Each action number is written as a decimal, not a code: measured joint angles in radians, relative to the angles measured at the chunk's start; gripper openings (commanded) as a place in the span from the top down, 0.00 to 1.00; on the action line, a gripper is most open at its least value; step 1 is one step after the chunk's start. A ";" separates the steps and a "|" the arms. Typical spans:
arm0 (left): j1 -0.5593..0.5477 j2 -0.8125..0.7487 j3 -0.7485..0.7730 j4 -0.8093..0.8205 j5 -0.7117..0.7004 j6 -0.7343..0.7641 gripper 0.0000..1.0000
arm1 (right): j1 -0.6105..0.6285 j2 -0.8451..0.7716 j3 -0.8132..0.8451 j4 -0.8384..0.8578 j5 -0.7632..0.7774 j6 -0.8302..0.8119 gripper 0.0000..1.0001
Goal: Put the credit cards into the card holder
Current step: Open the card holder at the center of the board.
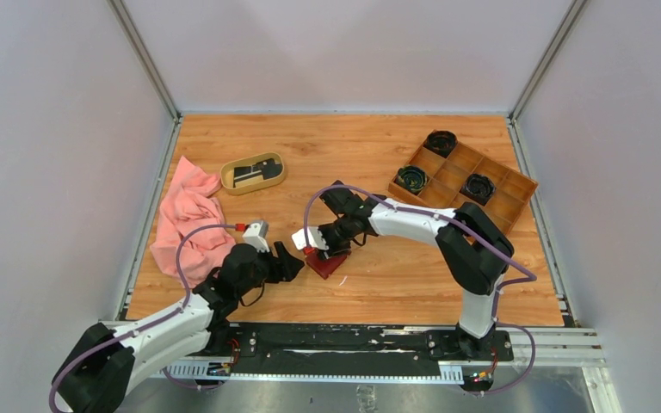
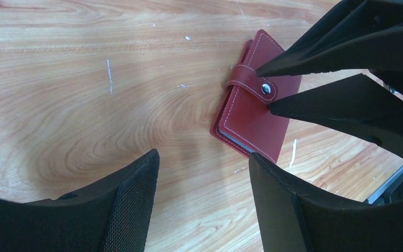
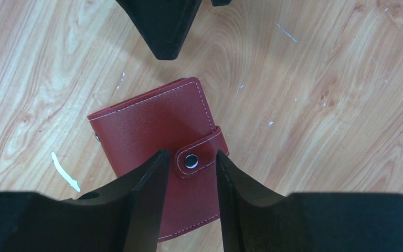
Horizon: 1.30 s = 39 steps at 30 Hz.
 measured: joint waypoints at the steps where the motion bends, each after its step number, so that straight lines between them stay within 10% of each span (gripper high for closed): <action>1: 0.000 0.010 0.000 0.007 0.000 -0.001 0.33 | 0.000 0.005 -0.001 0.004 0.007 0.002 0.60; 25: 0.000 0.157 -0.033 0.198 0.031 -0.024 0.32 | 0.000 0.018 -0.001 0.055 0.064 0.041 0.99; 39: 0.000 0.166 -0.034 0.269 0.048 -0.140 0.40 | 0.000 0.010 -0.001 0.052 0.068 0.077 1.00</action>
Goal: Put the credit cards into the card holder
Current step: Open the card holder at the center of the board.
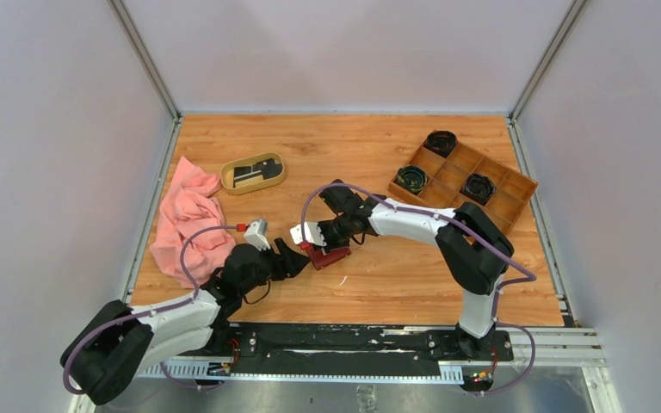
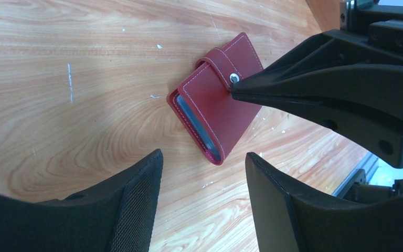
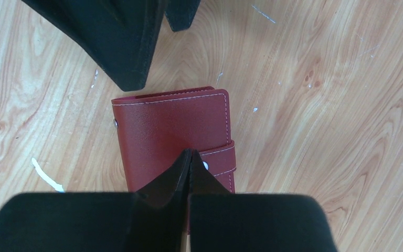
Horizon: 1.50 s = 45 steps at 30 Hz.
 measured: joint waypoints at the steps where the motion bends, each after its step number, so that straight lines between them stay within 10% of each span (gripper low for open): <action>1: 0.000 0.013 0.000 0.014 0.001 -0.014 0.42 | 0.000 -0.002 0.000 -0.002 0.000 0.003 1.00; 20: 0.000 0.444 0.000 0.435 0.069 -0.167 0.59 | 0.000 -0.018 -0.003 -0.009 -0.008 0.027 1.00; 31: 0.000 0.871 0.008 0.941 0.141 -0.290 1.00 | 0.000 -0.018 -0.003 -0.016 0.000 0.031 1.00; 42: 0.000 0.950 0.032 1.011 0.156 -0.321 1.00 | -0.001 -0.037 -0.004 -0.026 -0.009 0.049 0.99; 45: 0.003 0.969 0.041 1.014 0.166 -0.333 1.00 | -0.002 -0.059 -0.004 -0.029 -0.009 0.056 0.80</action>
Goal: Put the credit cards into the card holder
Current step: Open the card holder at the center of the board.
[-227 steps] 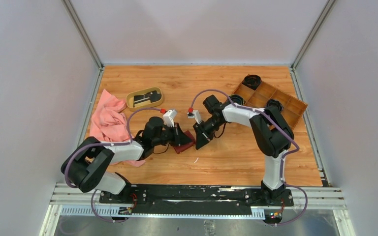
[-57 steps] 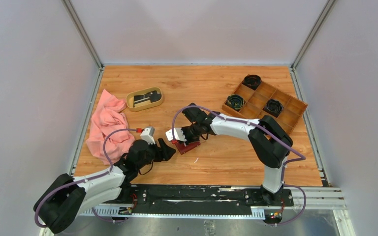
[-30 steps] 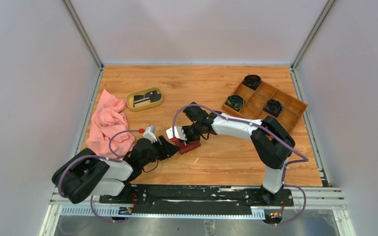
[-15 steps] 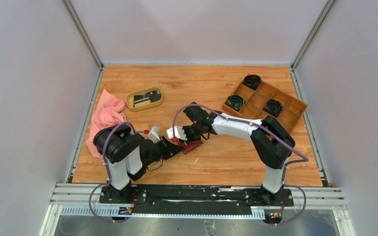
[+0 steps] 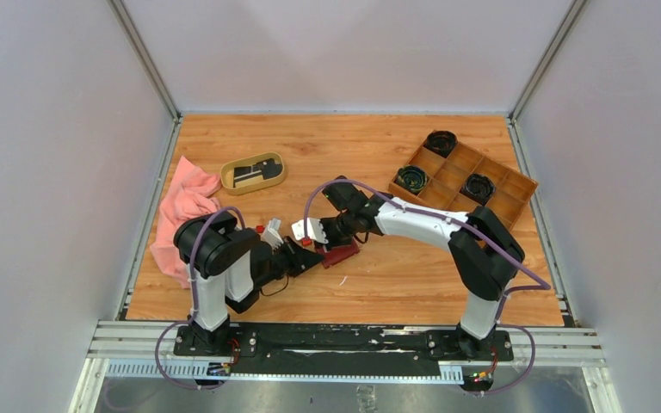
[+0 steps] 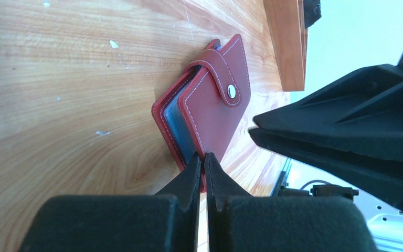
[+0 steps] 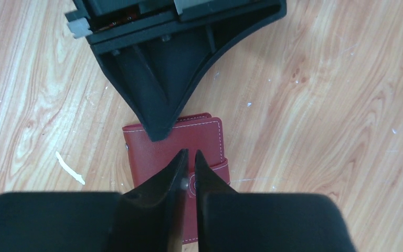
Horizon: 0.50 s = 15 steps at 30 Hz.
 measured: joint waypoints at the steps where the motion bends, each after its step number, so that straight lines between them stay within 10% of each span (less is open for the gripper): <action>1: 0.000 0.004 0.004 0.000 0.003 -0.002 1.00 | -0.001 -0.007 0.000 -0.004 0.000 0.000 0.75; 15: 0.003 0.018 0.020 0.001 0.020 -0.007 1.00 | -0.001 -0.046 -0.061 -0.021 0.128 -0.156 0.62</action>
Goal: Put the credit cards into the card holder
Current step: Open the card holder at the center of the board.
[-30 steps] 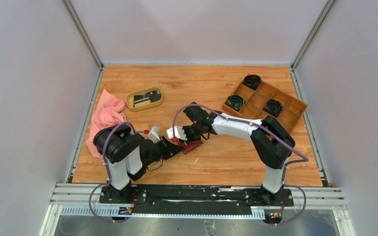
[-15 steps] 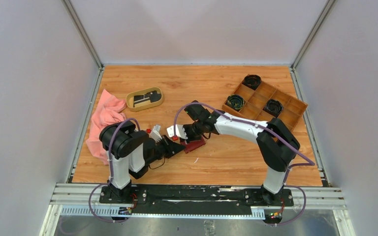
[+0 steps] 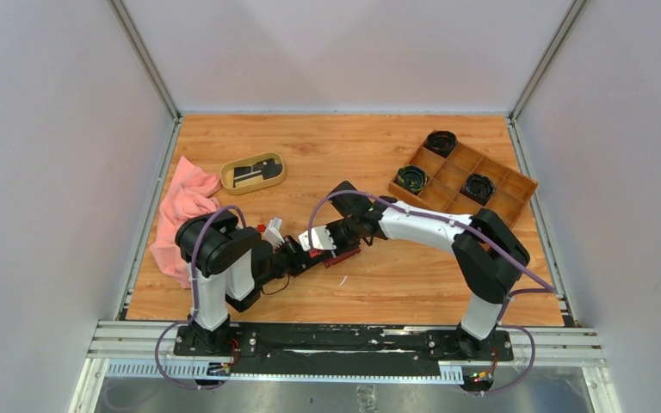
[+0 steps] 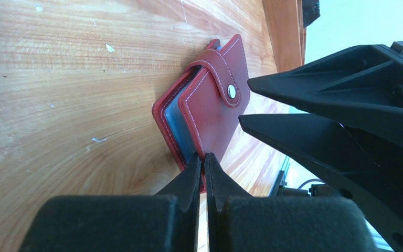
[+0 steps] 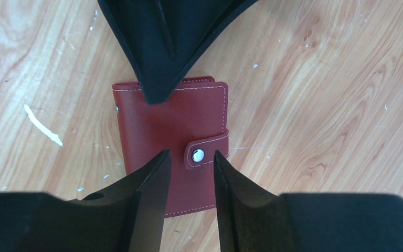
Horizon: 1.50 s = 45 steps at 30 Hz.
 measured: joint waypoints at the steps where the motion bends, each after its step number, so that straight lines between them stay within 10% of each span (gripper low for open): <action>1: 0.000 0.000 0.000 0.000 0.000 0.000 1.00 | 0.000 0.002 0.000 0.000 0.008 -0.002 0.63; 17: 0.002 0.010 0.002 0.001 0.005 -0.001 1.00 | 0.000 0.040 0.001 0.026 0.054 -0.004 0.99; 45: 0.006 0.058 0.039 0.009 0.034 0.000 1.00 | -0.002 -0.013 -0.087 0.278 0.200 0.150 1.00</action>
